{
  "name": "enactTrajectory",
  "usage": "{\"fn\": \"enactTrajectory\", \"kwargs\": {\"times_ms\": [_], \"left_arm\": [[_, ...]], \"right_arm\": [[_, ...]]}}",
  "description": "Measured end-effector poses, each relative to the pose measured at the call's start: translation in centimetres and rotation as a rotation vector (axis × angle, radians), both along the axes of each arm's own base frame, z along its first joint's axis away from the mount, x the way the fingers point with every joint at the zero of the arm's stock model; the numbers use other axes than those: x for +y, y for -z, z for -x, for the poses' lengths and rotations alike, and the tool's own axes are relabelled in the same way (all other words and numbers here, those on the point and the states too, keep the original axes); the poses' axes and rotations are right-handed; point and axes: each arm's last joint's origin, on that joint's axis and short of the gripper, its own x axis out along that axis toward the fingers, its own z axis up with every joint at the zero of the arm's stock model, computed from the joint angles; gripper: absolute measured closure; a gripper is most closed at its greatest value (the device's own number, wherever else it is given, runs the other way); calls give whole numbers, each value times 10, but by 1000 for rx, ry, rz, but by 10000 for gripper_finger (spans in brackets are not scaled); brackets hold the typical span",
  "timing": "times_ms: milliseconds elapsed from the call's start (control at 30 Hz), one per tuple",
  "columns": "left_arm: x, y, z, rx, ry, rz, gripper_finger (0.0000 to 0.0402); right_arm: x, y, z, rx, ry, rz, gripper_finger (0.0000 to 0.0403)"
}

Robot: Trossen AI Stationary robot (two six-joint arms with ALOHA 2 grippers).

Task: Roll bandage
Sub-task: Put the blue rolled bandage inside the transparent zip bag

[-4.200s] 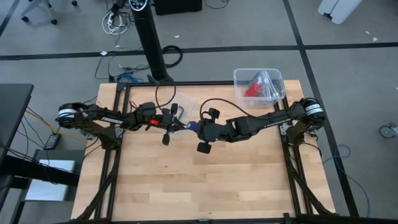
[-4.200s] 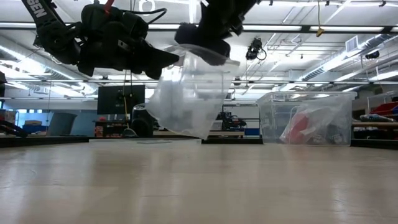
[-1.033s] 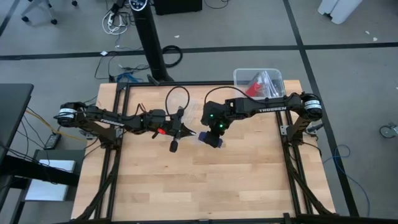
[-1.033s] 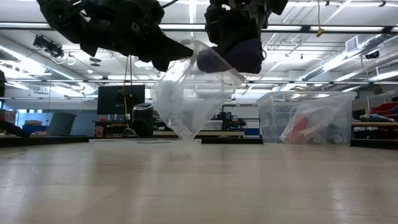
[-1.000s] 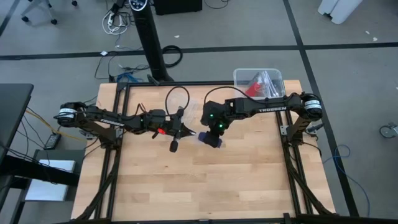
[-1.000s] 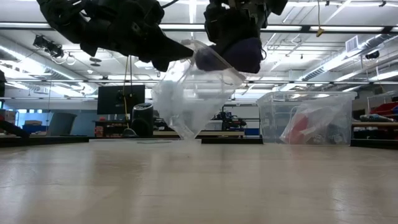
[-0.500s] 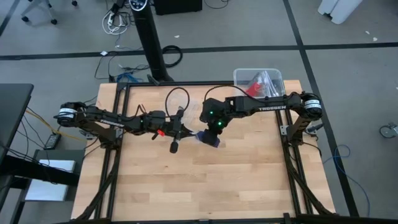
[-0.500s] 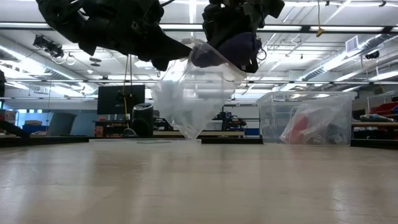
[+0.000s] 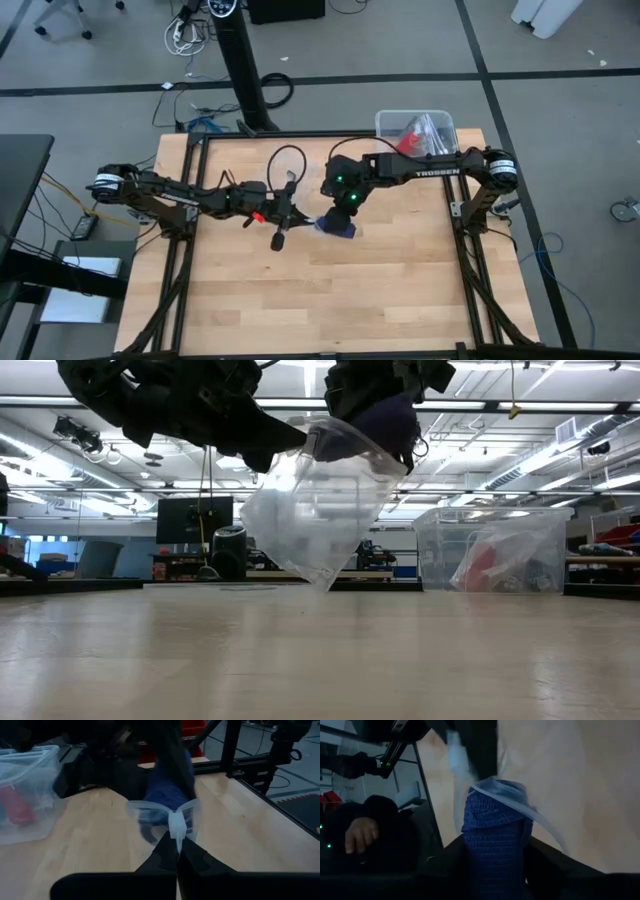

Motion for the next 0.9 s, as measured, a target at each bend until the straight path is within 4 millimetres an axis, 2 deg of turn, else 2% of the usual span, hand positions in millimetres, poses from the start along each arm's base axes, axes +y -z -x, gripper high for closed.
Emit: {"fn": "enactTrajectory", "kwargs": {"times_ms": [100,200,467,567,667,900], "left_arm": [[-1,0,0,2,5,-1,402],[-2,0,0,1,10,-1,402],[-2,1,0,5,11,-1,402],[-2,0,0,3,21,2,402],[-2,0,0,-1,21,2,402],[-2,-1,0,-9,21,3,402]], "right_arm": [[-1,-1,1,-18,-16,31,270],[-1,-7,4,-44,-16,75,270],[-2,-25,13,-104,5,135,193],[-1,-24,14,-89,6,125,189],[-1,-20,14,-59,-2,120,220],[-2,-20,13,-80,-22,163,352]]}}
